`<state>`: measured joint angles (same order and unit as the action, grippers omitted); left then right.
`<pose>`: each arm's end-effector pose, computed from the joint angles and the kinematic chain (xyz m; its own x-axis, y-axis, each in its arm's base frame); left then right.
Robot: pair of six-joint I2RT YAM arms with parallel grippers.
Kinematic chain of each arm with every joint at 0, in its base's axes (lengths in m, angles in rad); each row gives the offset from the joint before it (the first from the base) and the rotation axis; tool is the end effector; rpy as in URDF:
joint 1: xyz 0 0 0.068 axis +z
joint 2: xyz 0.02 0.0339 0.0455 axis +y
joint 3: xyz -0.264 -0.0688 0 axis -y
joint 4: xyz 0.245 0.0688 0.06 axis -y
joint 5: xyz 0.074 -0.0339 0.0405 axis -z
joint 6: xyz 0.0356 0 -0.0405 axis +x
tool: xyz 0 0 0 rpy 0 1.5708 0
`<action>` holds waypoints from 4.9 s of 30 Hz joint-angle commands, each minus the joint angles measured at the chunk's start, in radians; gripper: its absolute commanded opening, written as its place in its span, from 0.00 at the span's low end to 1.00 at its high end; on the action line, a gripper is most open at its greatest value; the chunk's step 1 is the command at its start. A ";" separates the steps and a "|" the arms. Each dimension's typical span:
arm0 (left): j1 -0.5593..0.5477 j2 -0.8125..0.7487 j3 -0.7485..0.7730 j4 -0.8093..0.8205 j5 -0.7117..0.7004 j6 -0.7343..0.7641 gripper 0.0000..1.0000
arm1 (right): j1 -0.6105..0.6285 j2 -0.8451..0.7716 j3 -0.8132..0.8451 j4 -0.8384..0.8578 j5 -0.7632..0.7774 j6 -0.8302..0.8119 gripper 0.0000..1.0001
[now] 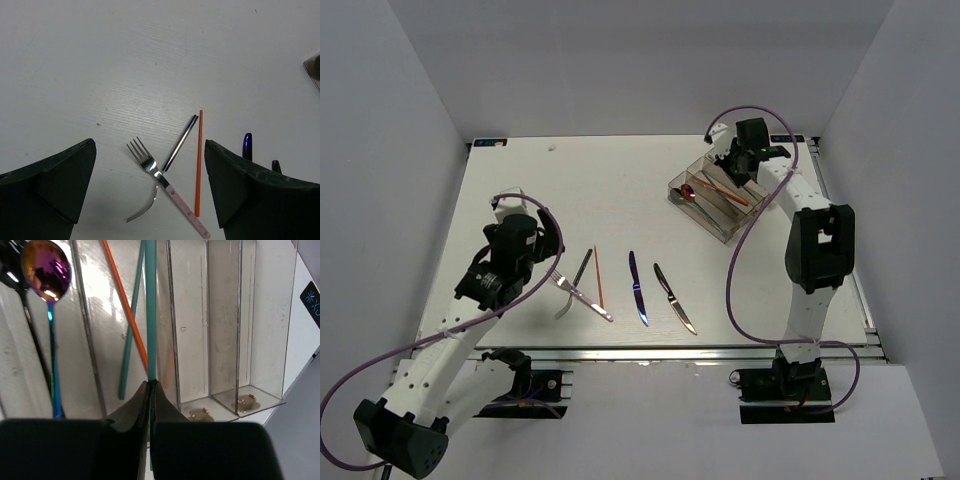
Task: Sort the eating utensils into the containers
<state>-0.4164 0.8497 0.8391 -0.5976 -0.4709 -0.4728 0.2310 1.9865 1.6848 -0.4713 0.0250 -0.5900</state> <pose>0.1694 -0.0573 0.3088 -0.4743 -0.2340 -0.8487 -0.2202 0.9649 -0.1429 0.4449 0.1037 0.2630 -0.4472 -0.6765 -0.5851 -0.5539 0.7231 -0.4128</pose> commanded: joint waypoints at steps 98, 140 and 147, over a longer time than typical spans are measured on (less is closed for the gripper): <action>-0.479 0.286 0.072 0.266 -0.082 -0.410 0.00 | 0.223 -0.663 -0.496 0.315 -0.401 0.984 0.89; -0.461 0.399 0.357 0.293 -0.255 -0.371 0.98 | 0.404 -0.799 -0.757 0.475 -0.157 0.684 0.00; -0.351 0.321 0.497 -0.021 -0.304 -0.290 0.98 | 0.110 -0.605 -0.617 0.345 -0.117 0.123 0.00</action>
<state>-0.7818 1.2446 1.3251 -0.4618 -0.7258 -0.8295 0.4171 1.3140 0.9951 -0.0868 -0.1131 -0.1318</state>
